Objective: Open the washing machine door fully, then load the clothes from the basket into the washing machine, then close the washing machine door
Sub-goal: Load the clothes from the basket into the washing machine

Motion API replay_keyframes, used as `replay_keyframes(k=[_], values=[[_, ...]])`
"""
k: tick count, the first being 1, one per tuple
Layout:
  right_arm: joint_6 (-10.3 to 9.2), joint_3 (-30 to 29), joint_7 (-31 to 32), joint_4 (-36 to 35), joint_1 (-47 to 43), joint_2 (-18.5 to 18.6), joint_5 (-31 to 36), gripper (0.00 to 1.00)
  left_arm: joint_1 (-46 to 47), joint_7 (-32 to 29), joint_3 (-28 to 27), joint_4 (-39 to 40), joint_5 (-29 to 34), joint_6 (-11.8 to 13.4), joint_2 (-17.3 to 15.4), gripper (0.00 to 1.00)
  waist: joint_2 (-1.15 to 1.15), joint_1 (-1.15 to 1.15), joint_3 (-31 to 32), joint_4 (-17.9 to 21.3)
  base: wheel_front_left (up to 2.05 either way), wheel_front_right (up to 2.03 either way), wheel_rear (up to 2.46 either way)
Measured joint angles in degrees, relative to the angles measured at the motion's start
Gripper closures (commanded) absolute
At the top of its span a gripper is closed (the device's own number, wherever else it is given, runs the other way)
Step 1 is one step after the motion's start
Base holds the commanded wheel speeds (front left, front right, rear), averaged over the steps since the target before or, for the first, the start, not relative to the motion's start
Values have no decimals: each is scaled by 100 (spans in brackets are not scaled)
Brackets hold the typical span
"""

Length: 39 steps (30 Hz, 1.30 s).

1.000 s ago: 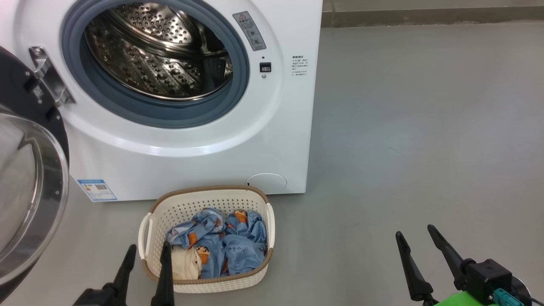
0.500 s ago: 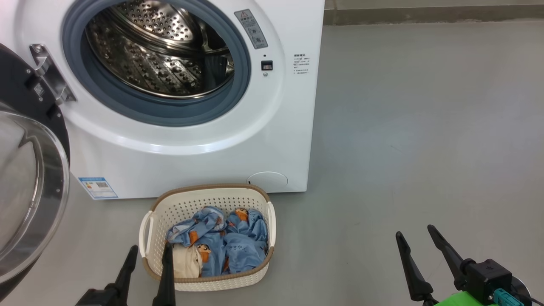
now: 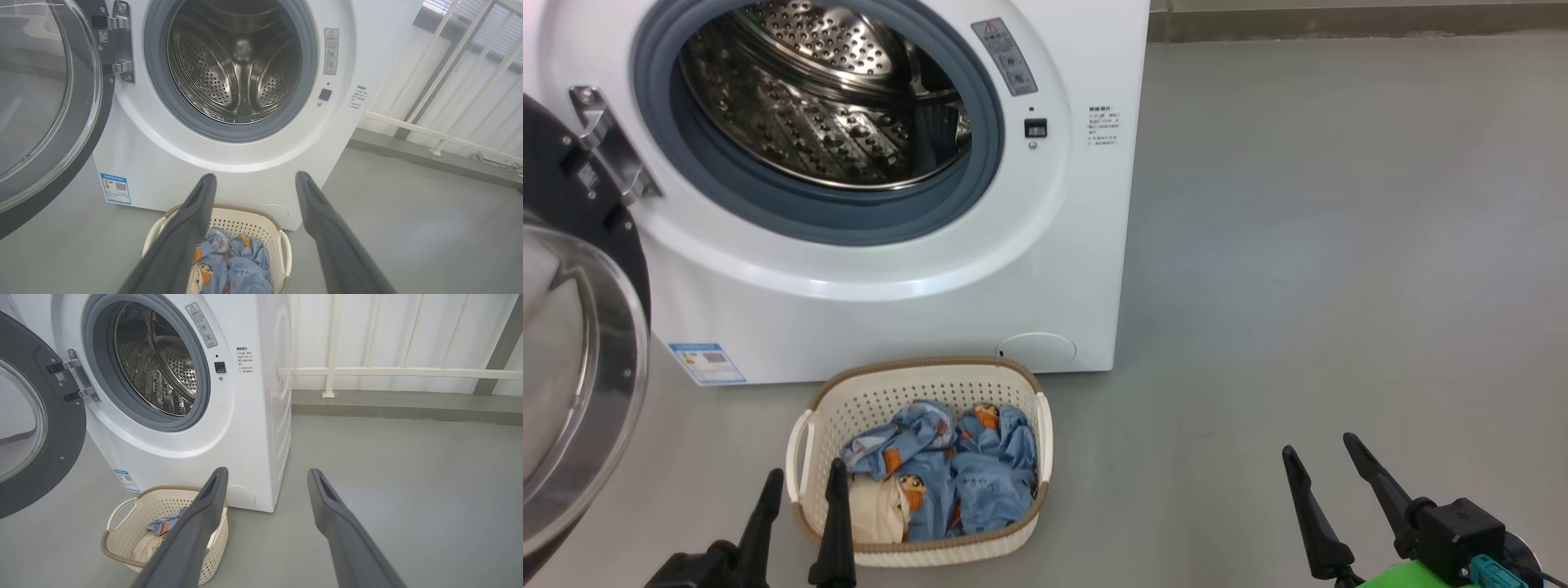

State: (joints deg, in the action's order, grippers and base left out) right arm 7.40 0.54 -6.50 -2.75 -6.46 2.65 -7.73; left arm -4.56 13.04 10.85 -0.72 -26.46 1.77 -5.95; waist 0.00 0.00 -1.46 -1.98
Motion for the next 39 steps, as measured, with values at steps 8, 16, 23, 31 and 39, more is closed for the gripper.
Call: replay_keyframes(k=[8, 16, 23, 31, 39], values=[[0, -1, 0, 9, 3, 0, 0, 0, 15, 9, -1, 15, 263, 179, -82, 0, 0, 0, -21, -41, 165, -165, 0], [0, 4, 0, 33, 5, 0, 0, 0, 23, 60, 47, 1, 354, 216, -79, 0, 0, 0, -14, -69, 88, -88, 0], [0, 9, 0, 59, 10, 0, 0, 0, 23, 67, 67, -25, 354, 199, -81, 0, 0, 0, 3, -63, 6, -6, 0], [0, 8, 0, 62, 10, 0, 0, 0, 23, 68, 114, -56, 354, 198, -81, 0, 0, 0, 39, -65, 0, 0, 0], [0, 8, 0, 59, 9, 0, 0, 0, 23, 68, 146, -71, 354, 193, -83, 0, 0, 0, 40, -101, 0, 0, 0]])
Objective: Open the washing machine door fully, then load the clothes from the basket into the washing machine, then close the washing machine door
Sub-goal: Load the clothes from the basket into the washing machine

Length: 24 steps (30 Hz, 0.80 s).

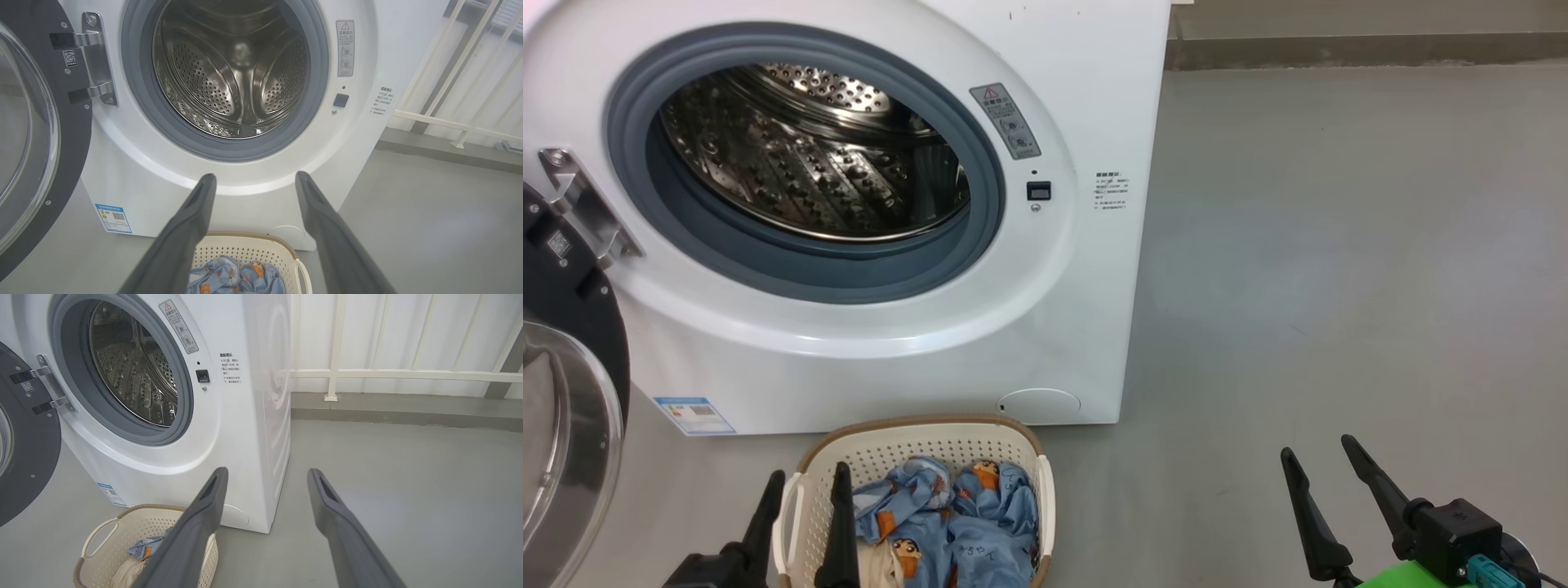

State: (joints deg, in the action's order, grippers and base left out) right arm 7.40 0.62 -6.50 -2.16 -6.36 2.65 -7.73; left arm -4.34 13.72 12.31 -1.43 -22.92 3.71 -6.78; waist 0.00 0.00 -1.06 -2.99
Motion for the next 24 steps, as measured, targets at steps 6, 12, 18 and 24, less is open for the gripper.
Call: replay_keyframes(k=[6, 12, 18, 24], values=[[0, 1, 0, -5, 0, 0, 0, 0, 0, 0, 2, 0, 0, 0, -60, 0, 0, 0, -46, -23, 0, 0, 0], [0, 16, 0, -5, 1, 0, -1, 0, 2, 1, 14, 0, -1, 0, -80, 0, 0, 0, -105, -25, 0, 0, 0], [0, 5, -1, -18, 24, -1, 0, 0, 134, 24, 63, -7, -1, -1, -85, 0, 0, 0, -300, -1, 0, 0, 0], [0, -79, 1, 4, 55, -1, 113, 0, 294, 23, 134, -199, -2, -54, -87, 0, 0, 0, -630, 35, 0, 0, 0]])
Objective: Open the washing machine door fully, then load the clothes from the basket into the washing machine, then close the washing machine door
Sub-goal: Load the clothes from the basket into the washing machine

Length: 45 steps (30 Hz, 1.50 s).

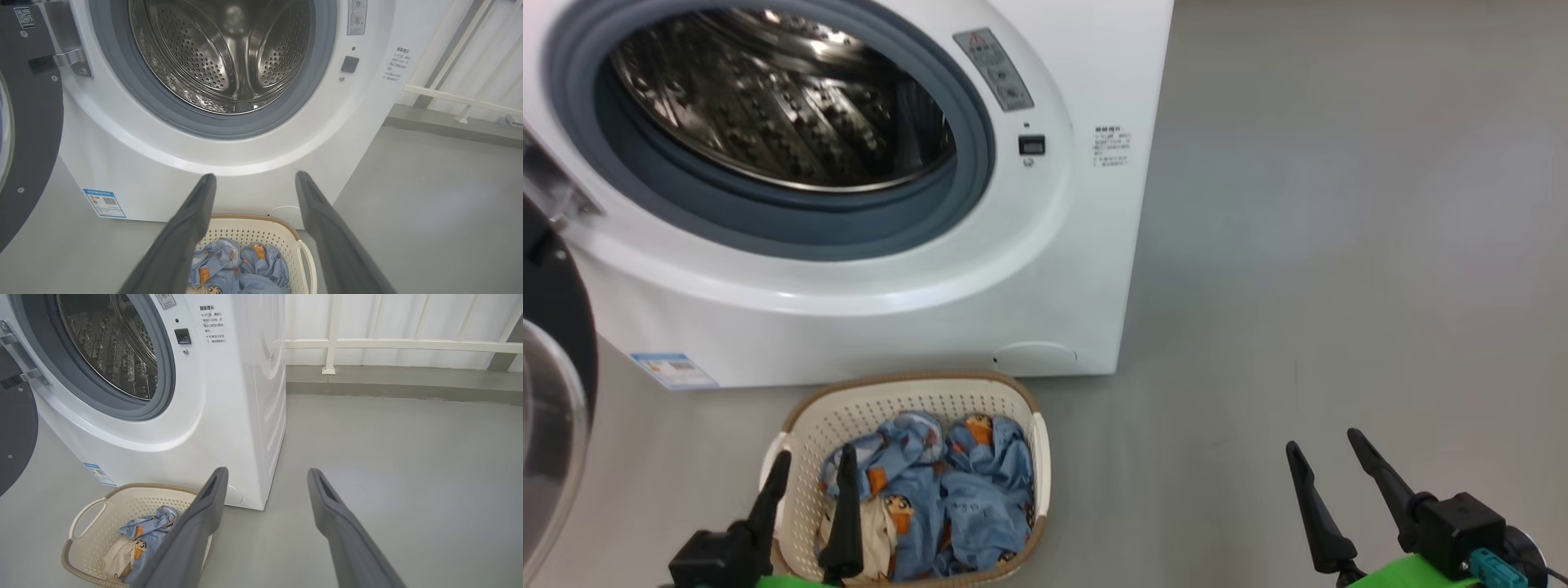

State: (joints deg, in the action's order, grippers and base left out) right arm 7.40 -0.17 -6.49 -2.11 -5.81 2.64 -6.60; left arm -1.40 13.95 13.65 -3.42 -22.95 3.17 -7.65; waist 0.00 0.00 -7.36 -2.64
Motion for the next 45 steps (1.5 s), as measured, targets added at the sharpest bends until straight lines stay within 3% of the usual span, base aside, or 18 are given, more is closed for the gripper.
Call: replay_keyframes(k=[12, 28, 36, 45], values=[[0, 14, -134, -245, 464, 0, 4, 0, 847, 16, 101, -1078, 2, -324, -73, 0, 0, 0, -997, 316, 0, 0, 0], [0, 280, -530, -299, 1082, 1, -111, 0, 2773, -292, 300, -3684, 242, -802, -545, 0, 0, 0, -2488, 1134, 0, 0, 0], [0, 493, -645, -199, 1284, -1, -122, 0, 3723, -909, 649, -4833, 246, -1007, -737, 0, 0, 0, -3169, 1599, 0, 0, 0], [0, 661, -725, -183, 1474, -7, -234, 0, 4506, -1432, 840, -5829, 142, -1050, -1012, 0, 0, 0, -3758, 2122, 0, 0, 0]])
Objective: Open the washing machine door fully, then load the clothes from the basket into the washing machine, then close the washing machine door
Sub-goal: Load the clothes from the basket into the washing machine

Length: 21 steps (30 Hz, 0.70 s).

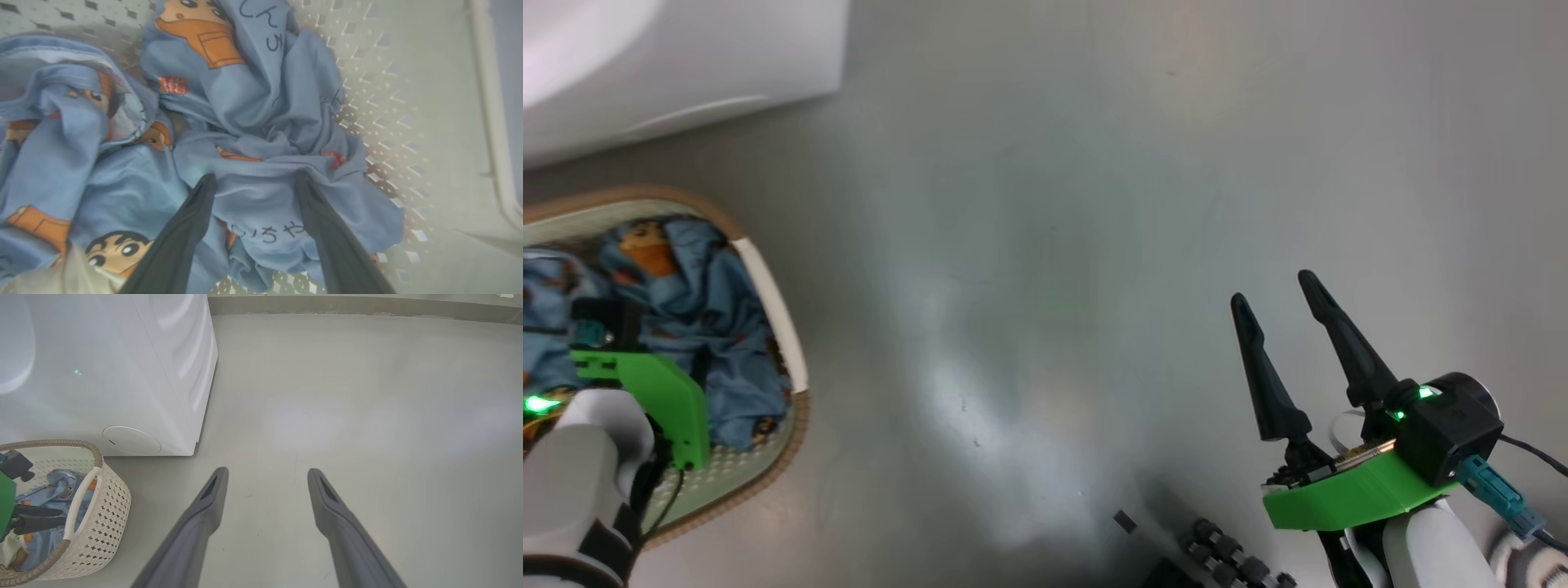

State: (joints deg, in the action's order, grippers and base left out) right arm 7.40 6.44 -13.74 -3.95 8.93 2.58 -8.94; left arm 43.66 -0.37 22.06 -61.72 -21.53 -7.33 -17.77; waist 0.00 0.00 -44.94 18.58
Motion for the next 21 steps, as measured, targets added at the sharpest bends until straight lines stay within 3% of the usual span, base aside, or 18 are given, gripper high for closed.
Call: replay_keyframes(k=[14, 20, 21], values=[[0, -15, -52, -151, 3, -23, -33, 0, 789, -369, 177, -865, -192, 3, 24, 0, 0, 0, -590, 330, 0, 0, 0], [0, -41, -55, -267, -102, -27, -33, 0, 953, -425, 185, -1043, -194, 260, 93, 0, 0, 0, -656, 295, 0, 0, 0], [0, -52, -55, -283, -102, -27, -33, 0, 957, -421, 185, -1055, -203, 261, 99, 60, 0, 0, -658, 291, 0, 0, 0]])
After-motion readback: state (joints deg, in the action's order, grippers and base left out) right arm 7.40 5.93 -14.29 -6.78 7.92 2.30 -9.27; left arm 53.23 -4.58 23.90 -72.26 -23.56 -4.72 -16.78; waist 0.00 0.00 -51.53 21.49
